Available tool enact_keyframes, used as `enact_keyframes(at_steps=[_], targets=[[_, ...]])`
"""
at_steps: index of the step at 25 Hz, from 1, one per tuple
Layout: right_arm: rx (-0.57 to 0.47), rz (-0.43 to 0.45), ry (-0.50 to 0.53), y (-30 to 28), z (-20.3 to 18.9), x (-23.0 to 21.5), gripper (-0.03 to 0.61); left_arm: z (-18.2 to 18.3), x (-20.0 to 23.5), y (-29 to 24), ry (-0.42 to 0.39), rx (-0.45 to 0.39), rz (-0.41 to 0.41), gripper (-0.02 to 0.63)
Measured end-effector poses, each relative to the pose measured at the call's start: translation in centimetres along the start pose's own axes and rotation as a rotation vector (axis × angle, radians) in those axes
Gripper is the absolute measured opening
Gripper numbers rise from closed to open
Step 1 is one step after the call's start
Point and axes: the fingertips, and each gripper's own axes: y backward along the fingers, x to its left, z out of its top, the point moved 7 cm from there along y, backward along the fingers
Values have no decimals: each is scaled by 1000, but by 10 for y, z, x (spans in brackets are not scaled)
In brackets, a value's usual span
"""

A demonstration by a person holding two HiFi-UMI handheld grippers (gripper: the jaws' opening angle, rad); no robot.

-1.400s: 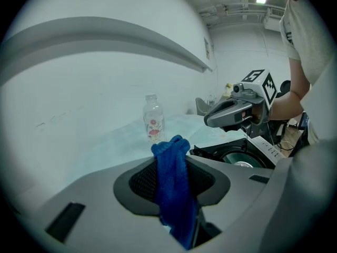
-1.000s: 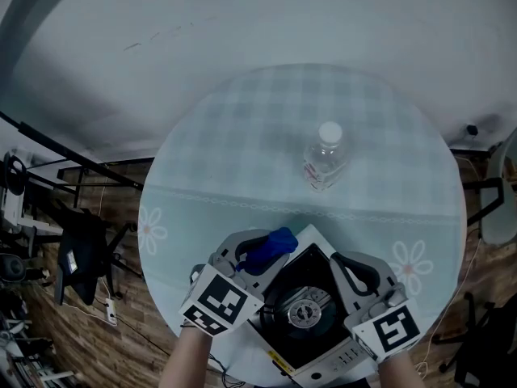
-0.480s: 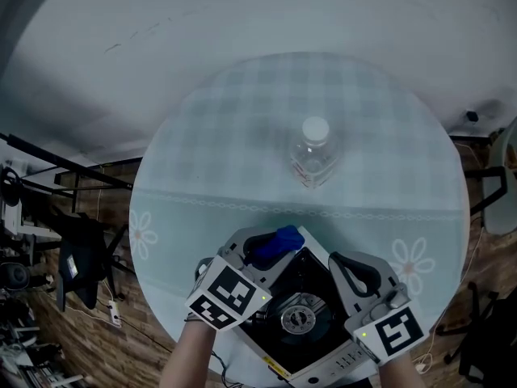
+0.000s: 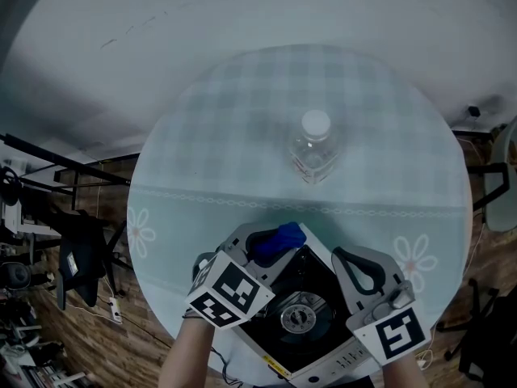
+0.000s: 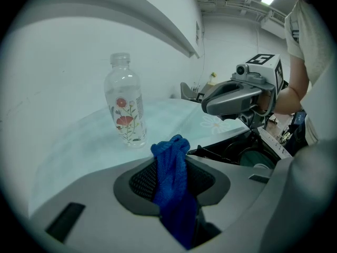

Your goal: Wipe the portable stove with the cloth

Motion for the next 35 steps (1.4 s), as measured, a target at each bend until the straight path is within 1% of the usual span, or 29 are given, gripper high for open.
enact_keyframes(at_steps=[4,9,16,23,29,35], targets=[[4,-5,8,0,0,0,21,1,0,-1,-28,36,-17,141],[8,4,21,1,0,5,21,5,-4,-2,-99,101,-7,138],[21,2,18,3,0,8,21,4,-6,1,-155,174,-27,133],[22,10,27,3,1,14,21,-2,-7,6,-196,225,-51,133],[16,23,32,7,3,22,21,-11,-11,14,-202,244,-54,133],[11,38,39,9,3,33,21,-19,-14,20,-203,240,-48,133]])
